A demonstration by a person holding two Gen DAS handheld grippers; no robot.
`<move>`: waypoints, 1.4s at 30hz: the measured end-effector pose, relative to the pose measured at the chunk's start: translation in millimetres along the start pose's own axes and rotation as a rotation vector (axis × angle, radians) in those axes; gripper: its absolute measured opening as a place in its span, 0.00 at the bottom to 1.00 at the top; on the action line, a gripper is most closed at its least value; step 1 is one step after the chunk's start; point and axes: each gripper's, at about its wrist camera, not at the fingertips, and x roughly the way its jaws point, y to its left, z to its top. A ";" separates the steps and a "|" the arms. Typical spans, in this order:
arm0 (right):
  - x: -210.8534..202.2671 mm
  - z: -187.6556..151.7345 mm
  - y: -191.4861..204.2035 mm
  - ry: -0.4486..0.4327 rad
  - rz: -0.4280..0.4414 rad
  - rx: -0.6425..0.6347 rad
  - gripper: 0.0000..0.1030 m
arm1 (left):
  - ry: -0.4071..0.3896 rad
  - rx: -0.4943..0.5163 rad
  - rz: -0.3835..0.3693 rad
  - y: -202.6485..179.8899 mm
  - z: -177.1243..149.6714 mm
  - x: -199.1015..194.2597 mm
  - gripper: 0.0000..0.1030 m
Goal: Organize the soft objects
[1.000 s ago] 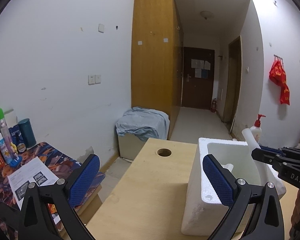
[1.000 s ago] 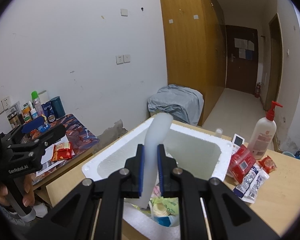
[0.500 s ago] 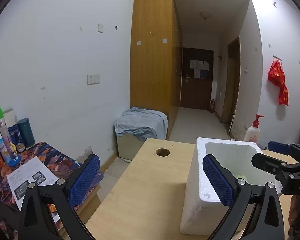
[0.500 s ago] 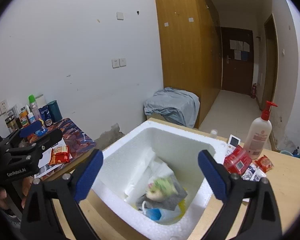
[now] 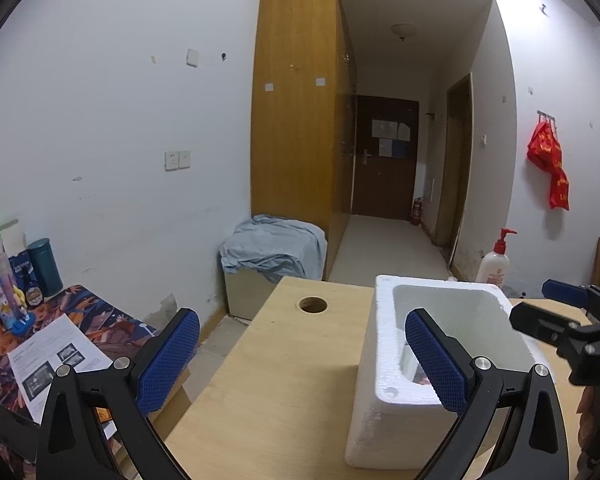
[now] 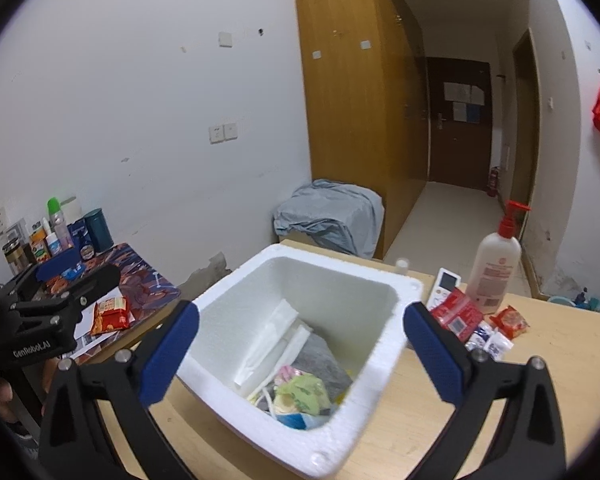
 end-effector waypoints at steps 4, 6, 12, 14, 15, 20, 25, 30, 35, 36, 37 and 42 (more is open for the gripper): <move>-10.3 -2.1 -9.7 -0.008 -0.027 0.018 1.00 | -0.001 0.012 -0.013 -11.0 -0.6 -3.2 1.00; -16.9 -3.8 -14.1 -0.013 -0.035 0.023 1.00 | 0.002 0.018 -0.029 -18.2 -1.1 -4.8 1.00; -44.2 -10.3 -34.9 -0.043 -0.081 0.047 1.00 | -0.004 0.061 -0.070 -45.0 -1.0 -10.8 1.00; -52.0 -12.1 -42.3 -0.048 -0.097 0.057 1.00 | -0.008 0.070 -0.090 -56.5 -0.2 -12.8 1.00; -57.6 -13.8 -47.2 -0.053 -0.110 0.064 1.00 | -0.009 0.073 -0.099 -61.3 0.1 -13.4 1.00; -80.4 -20.7 -66.1 -0.066 -0.158 0.079 1.00 | -0.004 0.080 -0.140 -86.8 0.2 -13.7 1.00; -94.2 -28.2 -81.2 -0.064 -0.180 0.089 1.00 | 0.008 0.087 -0.164 -108.1 -1.3 -13.4 1.00; -109.1 -34.7 -90.7 -0.079 -0.185 0.095 1.00 | 0.004 0.090 -0.179 -124.9 -2.1 -20.5 1.00; -122.3 -41.2 -91.1 -0.087 -0.189 0.089 1.00 | -0.010 0.097 -0.190 -135.7 -2.2 -33.8 1.00; -126.7 -42.8 -89.7 -0.092 -0.191 0.087 1.00 | -0.012 0.099 -0.192 -136.1 -2.2 -36.3 1.00; -129.5 -43.5 -89.7 -0.094 -0.193 0.086 1.00 | -0.014 0.102 -0.193 -137.4 -2.1 -39.5 1.00; -150.5 -48.2 -83.4 -0.122 -0.194 0.078 1.00 | -0.037 0.110 -0.203 -140.7 -1.6 -57.5 1.00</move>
